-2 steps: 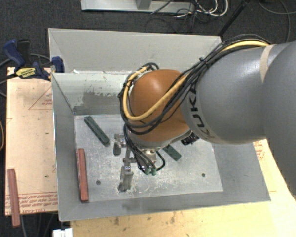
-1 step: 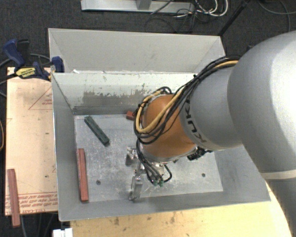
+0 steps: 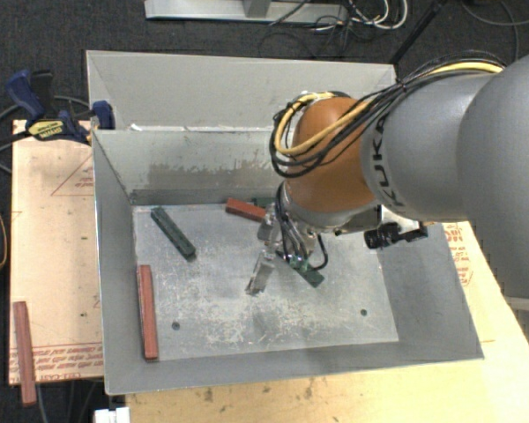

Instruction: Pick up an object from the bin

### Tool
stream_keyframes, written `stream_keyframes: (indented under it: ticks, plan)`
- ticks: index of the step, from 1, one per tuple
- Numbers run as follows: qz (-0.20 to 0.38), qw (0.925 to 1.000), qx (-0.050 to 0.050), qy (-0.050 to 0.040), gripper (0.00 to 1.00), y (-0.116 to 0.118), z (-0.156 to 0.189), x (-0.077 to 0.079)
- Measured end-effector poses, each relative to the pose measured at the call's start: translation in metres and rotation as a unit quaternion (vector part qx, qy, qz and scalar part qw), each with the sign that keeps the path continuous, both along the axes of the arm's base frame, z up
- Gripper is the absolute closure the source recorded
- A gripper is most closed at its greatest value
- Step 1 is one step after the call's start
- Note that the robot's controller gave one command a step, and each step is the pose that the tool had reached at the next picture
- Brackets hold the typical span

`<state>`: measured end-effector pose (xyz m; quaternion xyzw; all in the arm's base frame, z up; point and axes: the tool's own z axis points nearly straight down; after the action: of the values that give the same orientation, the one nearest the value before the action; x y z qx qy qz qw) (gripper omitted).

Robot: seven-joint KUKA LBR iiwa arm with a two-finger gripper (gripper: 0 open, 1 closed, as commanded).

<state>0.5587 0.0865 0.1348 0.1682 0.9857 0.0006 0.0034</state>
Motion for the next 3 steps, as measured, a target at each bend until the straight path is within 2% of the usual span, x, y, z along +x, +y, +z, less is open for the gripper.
stream_keyframes:
  ticks: [1, 2, 3]
  plan:
    - [-0.039, 0.9992, 0.0, 0.0003, 0.0, -0.006, -0.055, 0.083]
    - [-0.06, 0.9982, 0.002, 0.0043, 0.0, -0.029, -0.063, 0.094]
    - [-0.06, 0.9982, 0.001, -0.0027, 1.0, -0.031, -0.06, 0.097]
